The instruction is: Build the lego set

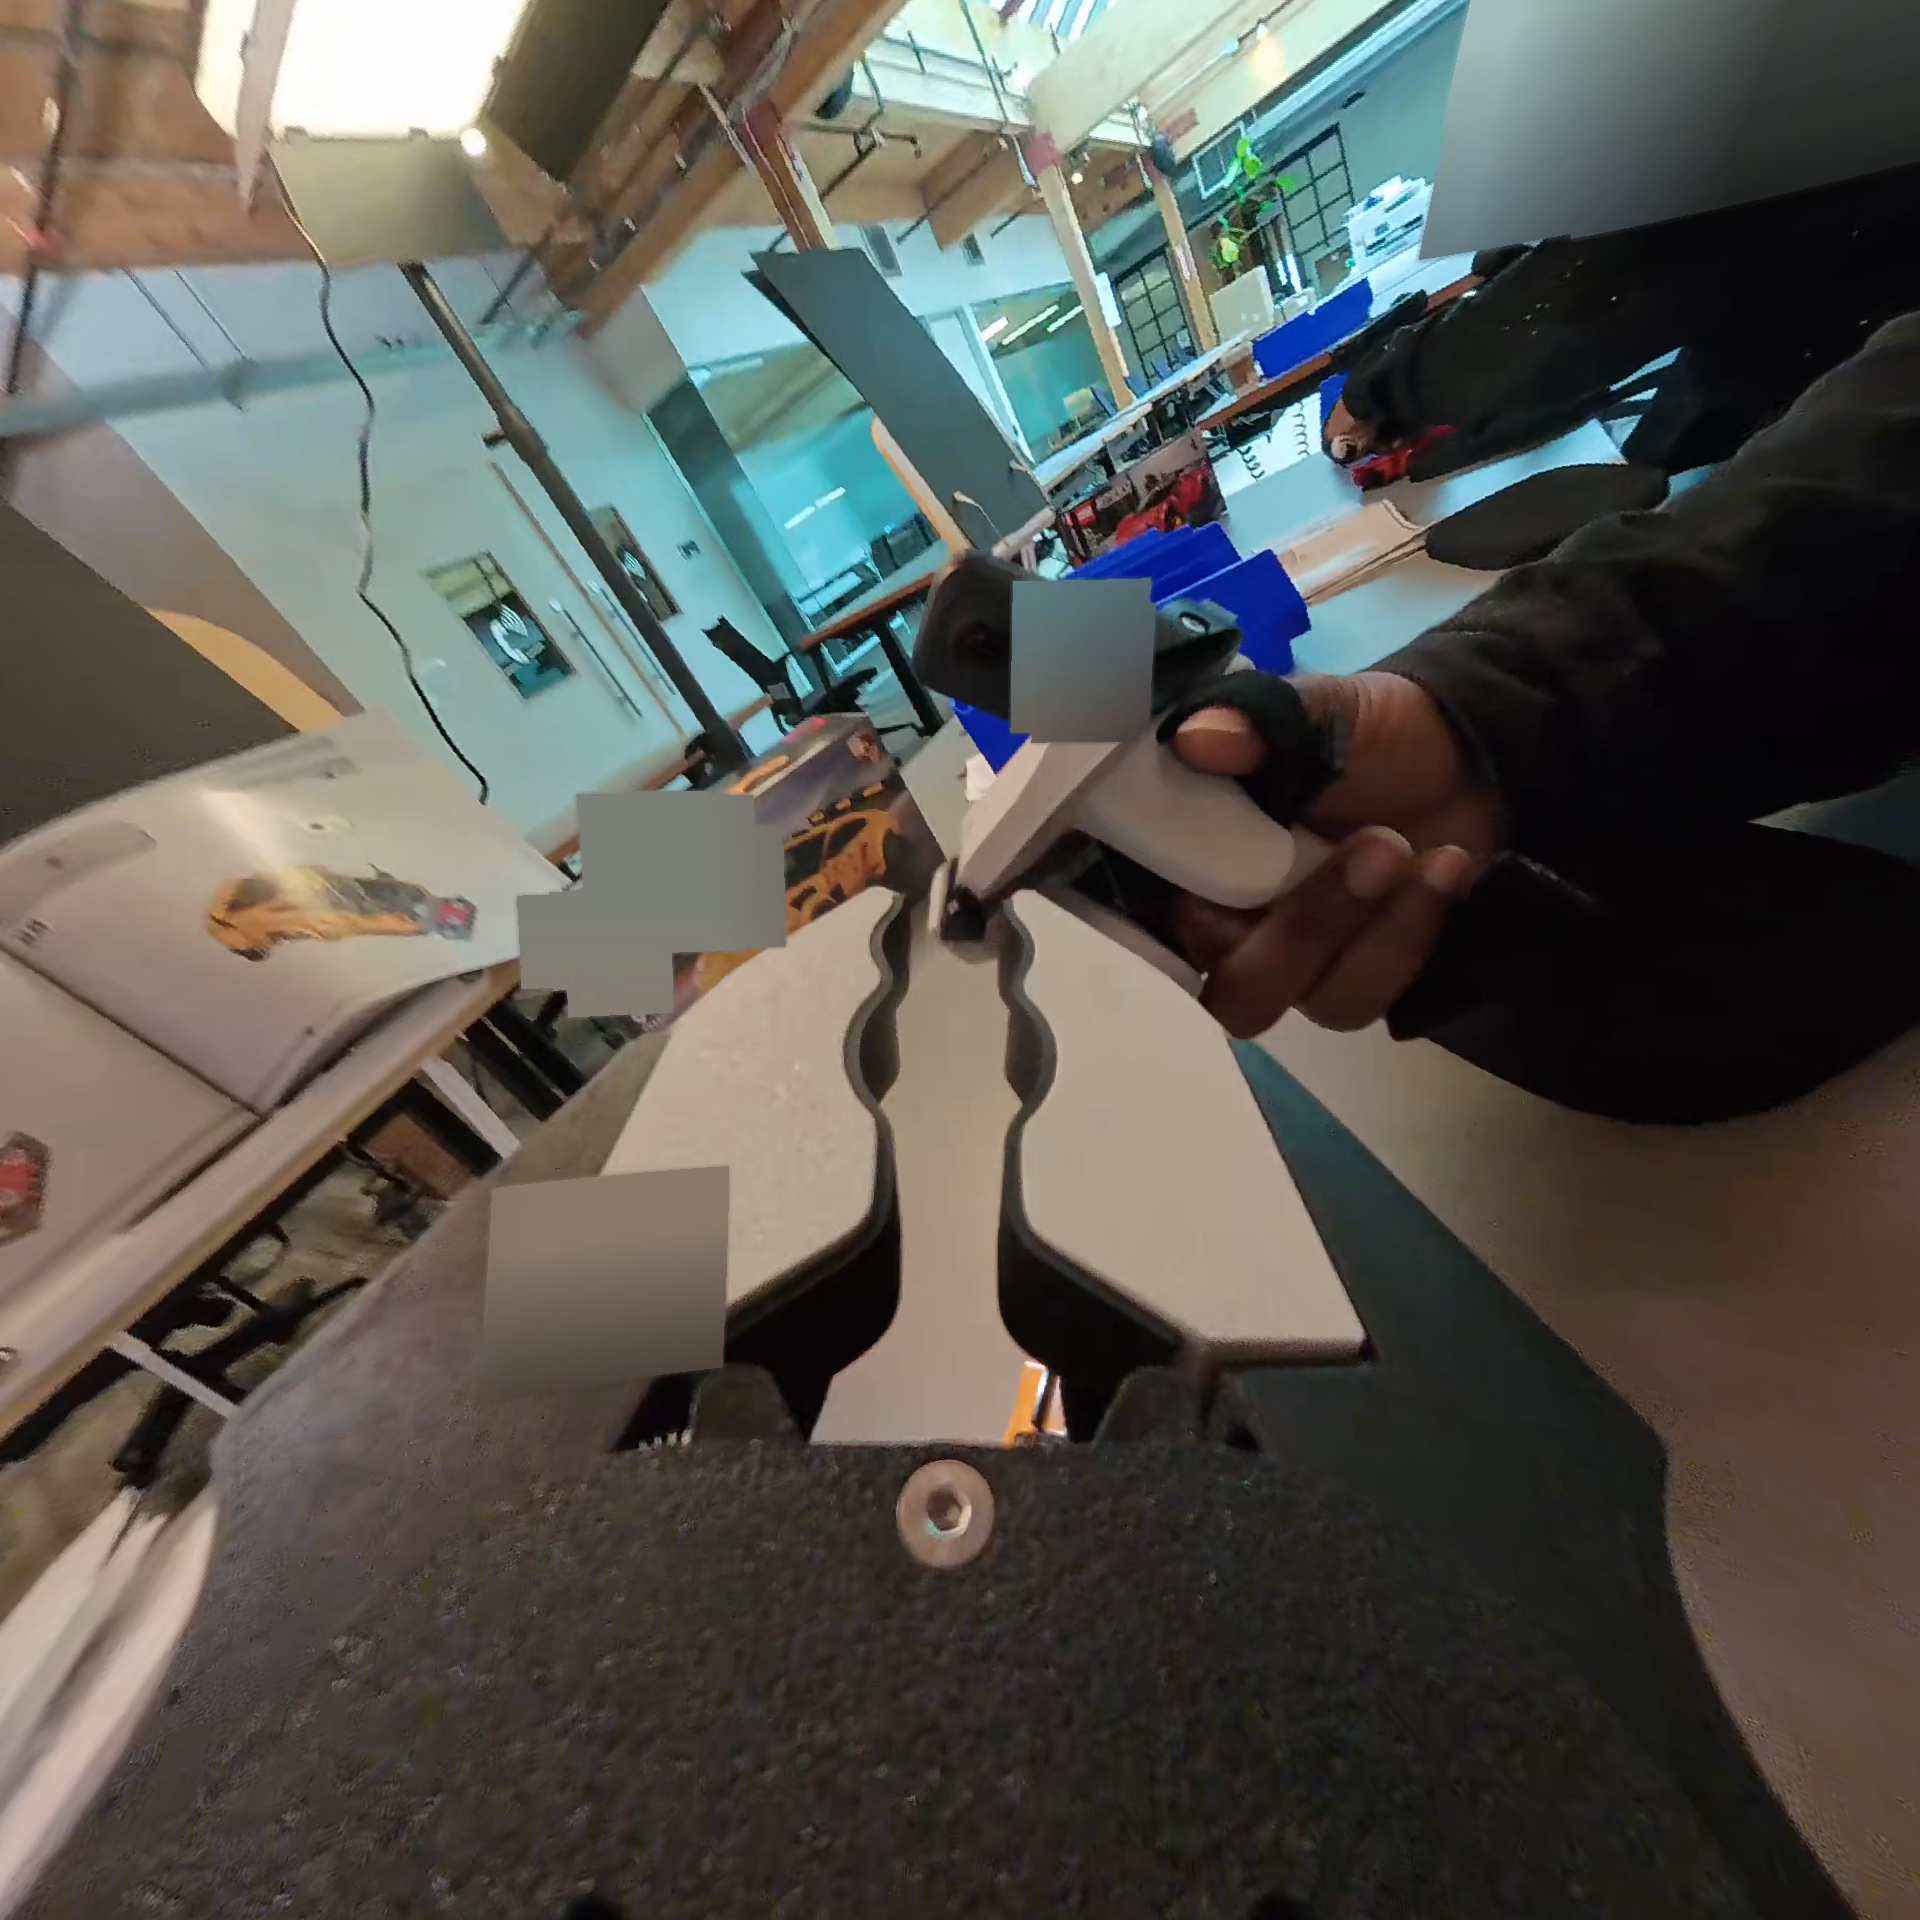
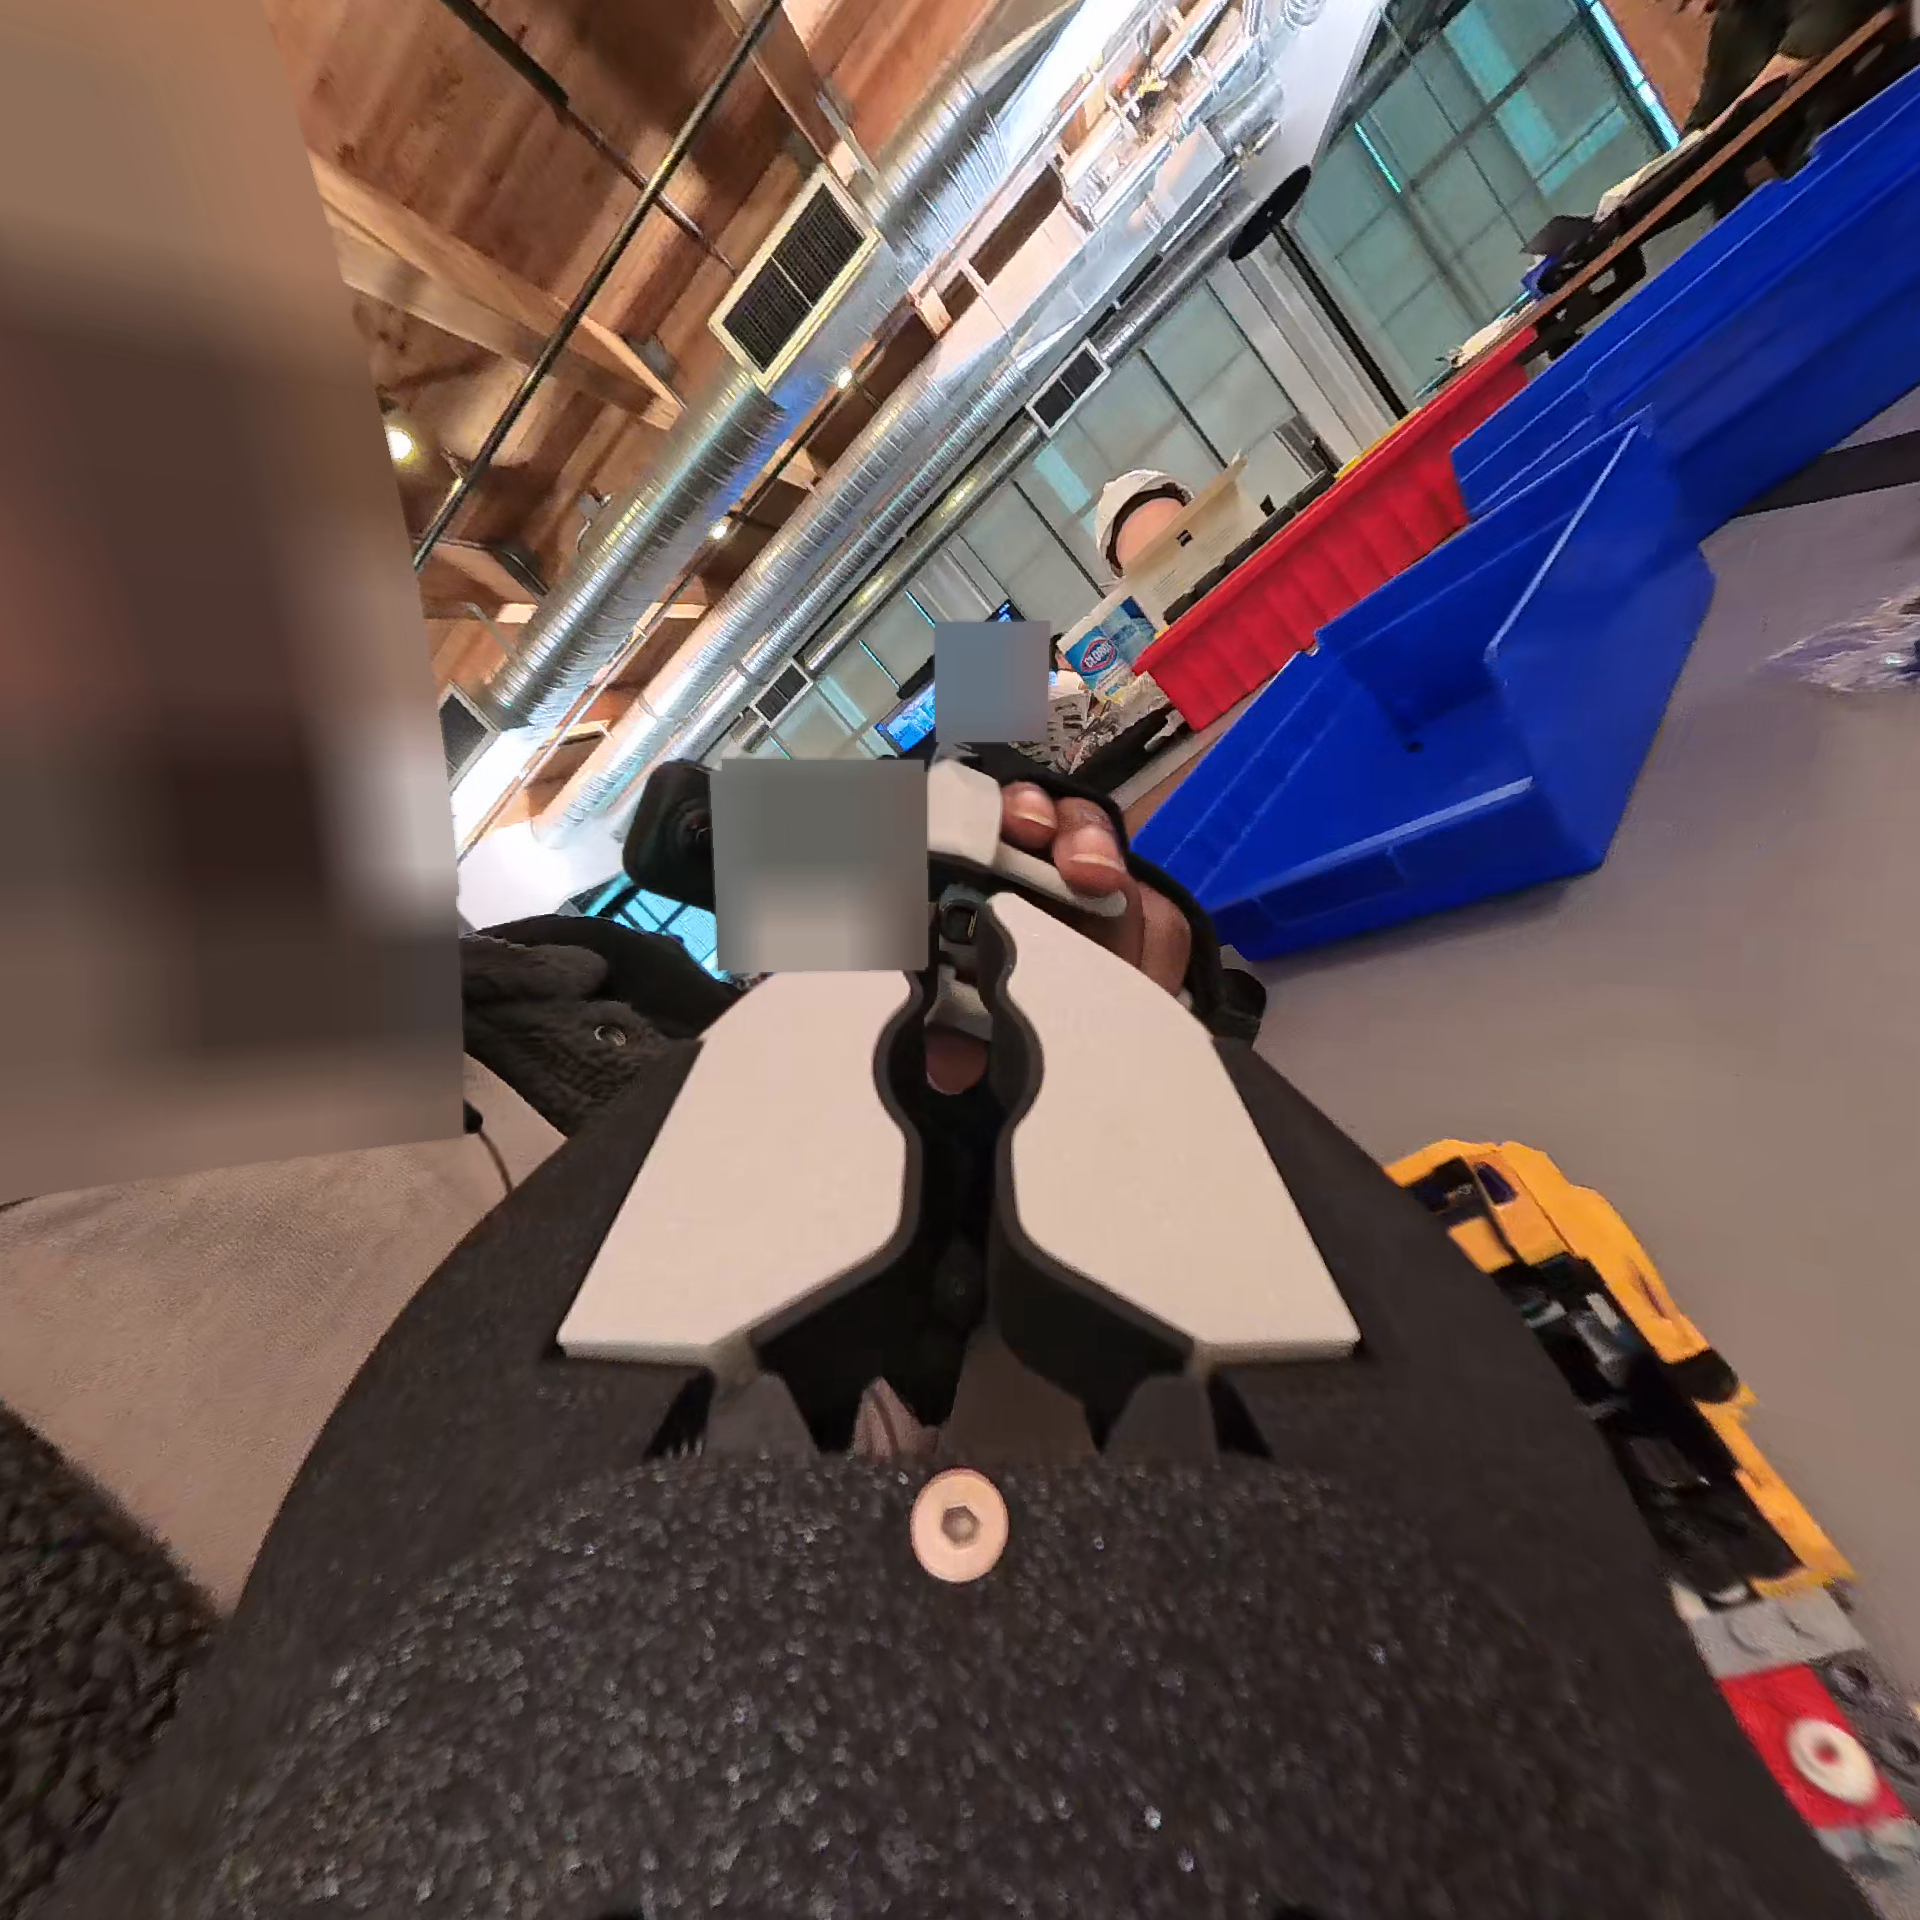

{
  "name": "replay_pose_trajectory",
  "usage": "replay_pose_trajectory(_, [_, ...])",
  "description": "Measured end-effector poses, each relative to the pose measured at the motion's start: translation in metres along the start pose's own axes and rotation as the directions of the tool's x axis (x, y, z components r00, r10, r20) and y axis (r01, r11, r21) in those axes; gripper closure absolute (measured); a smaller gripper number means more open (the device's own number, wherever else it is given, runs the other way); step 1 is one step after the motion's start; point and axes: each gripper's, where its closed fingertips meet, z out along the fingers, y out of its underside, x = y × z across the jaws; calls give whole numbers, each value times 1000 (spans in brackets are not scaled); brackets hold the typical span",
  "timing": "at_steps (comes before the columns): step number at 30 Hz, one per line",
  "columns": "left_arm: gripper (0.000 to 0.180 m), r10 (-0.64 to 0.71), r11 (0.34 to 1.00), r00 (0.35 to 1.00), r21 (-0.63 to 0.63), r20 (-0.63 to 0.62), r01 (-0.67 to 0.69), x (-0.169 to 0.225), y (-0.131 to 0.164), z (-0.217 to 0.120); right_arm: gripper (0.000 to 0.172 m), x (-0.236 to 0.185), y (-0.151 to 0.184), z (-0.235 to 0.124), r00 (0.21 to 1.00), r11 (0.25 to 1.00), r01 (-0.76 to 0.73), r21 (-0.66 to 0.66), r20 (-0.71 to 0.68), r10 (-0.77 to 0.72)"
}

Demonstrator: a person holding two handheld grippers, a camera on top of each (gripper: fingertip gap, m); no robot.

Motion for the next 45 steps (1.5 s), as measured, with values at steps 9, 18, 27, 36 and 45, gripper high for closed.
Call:
replay_pose_trajectory(9, [173,71,997,997,-2,19,-71,3,-3,-5,165,-14,-2,5,992,993,-96,66,91,89])
replay_pose_trajectory(18, [174,46,998,998,-38,-35,-48,7,4,-5,171,0,2,-6,1000,998,-21,52,-7,22])
replay_pose_trajectory(27, [180,-300,944,928,-212,-220,254,26,36,1,162,20,15,-39,702,715,535,-450,-234,-673])
replay_pose_trajectory(36, [176,-337,917,891,-322,-305,236,49,60,3,162,6,35,-109,634,628,443,-640,-272,-724])
replay_pose_trajectory(45, [173,-382,895,860,-366,-340,253,65,67,7,162,-10,67,-146,652,643,367,-672,-307,-694])
